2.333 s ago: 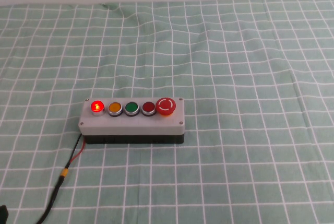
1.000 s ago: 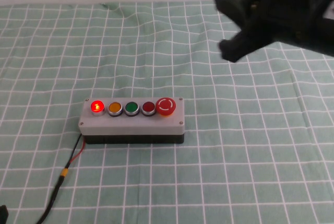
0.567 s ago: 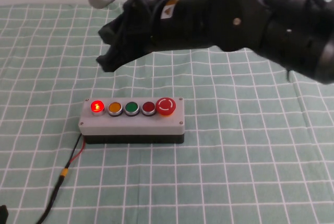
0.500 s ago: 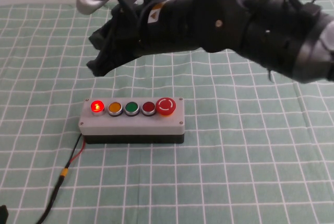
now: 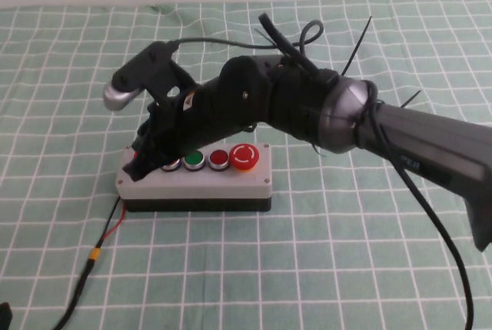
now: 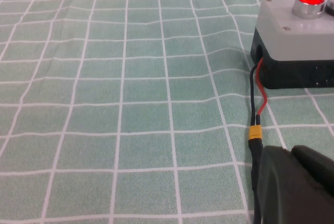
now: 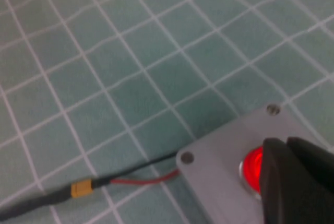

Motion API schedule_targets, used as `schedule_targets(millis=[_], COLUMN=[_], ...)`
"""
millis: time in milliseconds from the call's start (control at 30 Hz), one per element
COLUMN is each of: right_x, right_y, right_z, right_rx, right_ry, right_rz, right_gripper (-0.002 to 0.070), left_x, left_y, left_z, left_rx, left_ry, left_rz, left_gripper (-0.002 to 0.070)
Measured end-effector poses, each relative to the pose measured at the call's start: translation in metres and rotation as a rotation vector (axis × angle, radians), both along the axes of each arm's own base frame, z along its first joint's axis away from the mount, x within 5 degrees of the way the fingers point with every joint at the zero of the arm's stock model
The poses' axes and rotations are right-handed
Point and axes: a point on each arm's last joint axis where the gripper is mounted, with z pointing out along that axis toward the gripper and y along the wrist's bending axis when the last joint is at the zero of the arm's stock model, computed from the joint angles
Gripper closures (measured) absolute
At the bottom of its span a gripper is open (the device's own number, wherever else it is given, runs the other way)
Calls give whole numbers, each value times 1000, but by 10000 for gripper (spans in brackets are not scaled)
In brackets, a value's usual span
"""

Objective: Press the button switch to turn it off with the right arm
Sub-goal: Press the button to turn off

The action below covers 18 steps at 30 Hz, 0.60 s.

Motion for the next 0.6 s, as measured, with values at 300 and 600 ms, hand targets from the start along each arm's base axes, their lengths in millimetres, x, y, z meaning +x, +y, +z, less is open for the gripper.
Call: schedule_targets(millis=[300,600], right_x=[1,6], right_y=[3,7], right_z=[-22,7], right_rx=[-61,17], right_ry=[60,-15], right_rz=[26,13], right_gripper=[692,692], left_x=[0,0], left_y=[0,0], left_z=[0,0], left_rx=[0,0], left_ry=[0,0], left_rz=[0,0], left_gripper=[678,678])
